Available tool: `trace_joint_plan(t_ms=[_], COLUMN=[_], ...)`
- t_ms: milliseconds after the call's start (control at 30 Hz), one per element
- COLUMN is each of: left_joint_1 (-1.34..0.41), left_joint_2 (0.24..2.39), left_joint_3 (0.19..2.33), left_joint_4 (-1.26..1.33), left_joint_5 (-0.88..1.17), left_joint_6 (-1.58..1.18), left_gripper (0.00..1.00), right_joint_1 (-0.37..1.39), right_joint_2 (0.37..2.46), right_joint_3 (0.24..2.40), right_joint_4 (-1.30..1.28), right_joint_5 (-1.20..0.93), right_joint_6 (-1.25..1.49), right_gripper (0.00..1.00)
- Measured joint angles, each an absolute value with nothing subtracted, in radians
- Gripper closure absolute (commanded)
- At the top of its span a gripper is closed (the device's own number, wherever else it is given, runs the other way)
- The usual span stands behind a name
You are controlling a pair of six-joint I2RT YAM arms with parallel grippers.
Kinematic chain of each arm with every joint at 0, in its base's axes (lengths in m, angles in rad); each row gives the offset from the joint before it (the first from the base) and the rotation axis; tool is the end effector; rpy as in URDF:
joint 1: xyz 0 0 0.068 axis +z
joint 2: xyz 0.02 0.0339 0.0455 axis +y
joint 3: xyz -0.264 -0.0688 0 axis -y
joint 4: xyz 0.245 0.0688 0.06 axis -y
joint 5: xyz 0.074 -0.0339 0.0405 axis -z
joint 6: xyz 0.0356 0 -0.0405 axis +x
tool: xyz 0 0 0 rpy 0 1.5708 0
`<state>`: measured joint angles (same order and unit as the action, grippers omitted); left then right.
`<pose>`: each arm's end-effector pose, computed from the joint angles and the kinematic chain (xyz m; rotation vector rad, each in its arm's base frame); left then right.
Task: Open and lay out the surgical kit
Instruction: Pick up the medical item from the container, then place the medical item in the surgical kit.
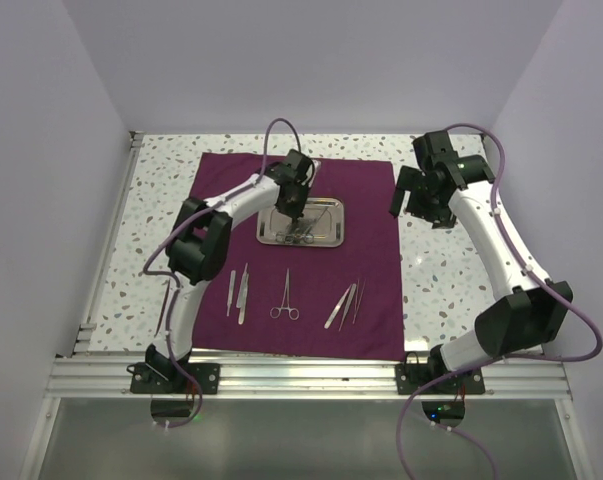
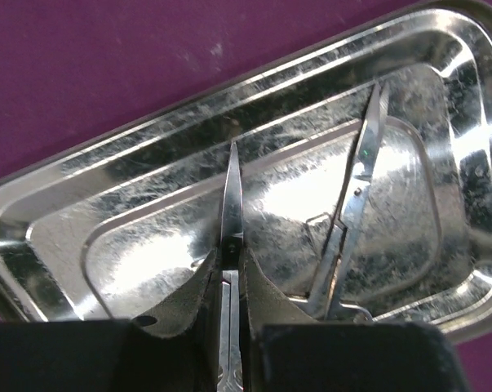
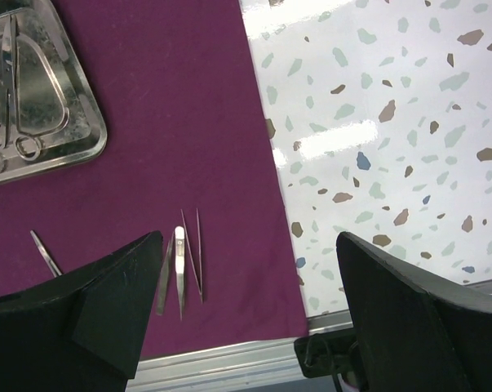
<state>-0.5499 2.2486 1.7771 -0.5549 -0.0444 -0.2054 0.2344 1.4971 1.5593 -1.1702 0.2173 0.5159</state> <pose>0.4167 -0.2536 0.1676 0.4316 2.5755 -0.2149 0.2838 0.0599 0.3546 0.4364 2.5979 -0.0399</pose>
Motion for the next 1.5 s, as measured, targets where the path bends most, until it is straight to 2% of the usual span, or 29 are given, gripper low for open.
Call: trace_joint_plan(t_ms=[267,500,600,800,967,1000,1033,1100,1133,1167,1200,1233,1333,1500], left_joint_1=[-0.552,-0.552,-0.553,-0.586,-0.684,-0.699,-0.716,-0.73,-0.731,-0.729,-0.727,-0.727,-0.725,-0.722], left_joint_2=[2.292,2.28,2.22,1.952,1.772,1.753,1.736,1.723,1.723,1.724,1.724,1.724,1.738,1.876], left_joint_3=[1.964,2.033,1.918,1.52,1.358,1.341,1.325,1.3,1.29,1.282,1.278,1.279,1.33,1.625], left_joint_4=[-0.793,-0.854,-0.848,-0.831,-0.821,-0.817,-0.814,-0.808,-0.804,-0.802,-0.806,-0.809,-0.832,-0.879], left_joint_5=[0.019,0.02,0.02,0.03,0.038,0.041,0.046,0.055,0.059,0.061,0.065,0.067,0.063,0.007], left_joint_6=[-0.218,-0.242,-0.278,-0.411,-0.521,-0.537,-0.553,-0.579,-0.59,-0.598,-0.608,-0.611,-0.616,-0.552], left_gripper=[1.0,1.0,1.0,1.0,0.99,0.94,0.8,0.64,0.52,0.46,0.33,0.29,0.29,0.32], right_joint_1=[0.234,0.234,0.234,0.234,0.234,0.234,0.234,0.234,0.234,0.234,0.234,0.234,0.234,0.234], right_joint_2=[1.507,1.507,1.507,1.502,1.501,1.501,1.501,1.501,1.501,1.501,1.501,1.501,1.501,1.489], right_joint_3=[1.559,1.559,1.55,1.501,1.448,1.439,1.431,1.424,1.424,1.424,1.424,1.424,1.424,1.424], right_joint_4=[-1.157,-1.151,-1.144,-1.129,-1.119,-1.118,-1.116,-1.113,-1.113,-1.111,-1.111,-1.11,-1.11,-1.111], right_joint_5=[0.209,0.191,0.191,0.188,0.188,0.188,0.188,0.188,0.188,0.189,0.189,0.19,0.191,0.192], right_joint_6=[0.516,0.516,0.516,0.516,0.516,0.516,0.515,0.515,0.515,0.515,0.515,0.515,0.515,0.515], right_gripper=[0.09,0.09,0.09,0.09,0.08,0.08,0.08,0.08,0.08,0.08,0.08,0.08,0.08,0.08])
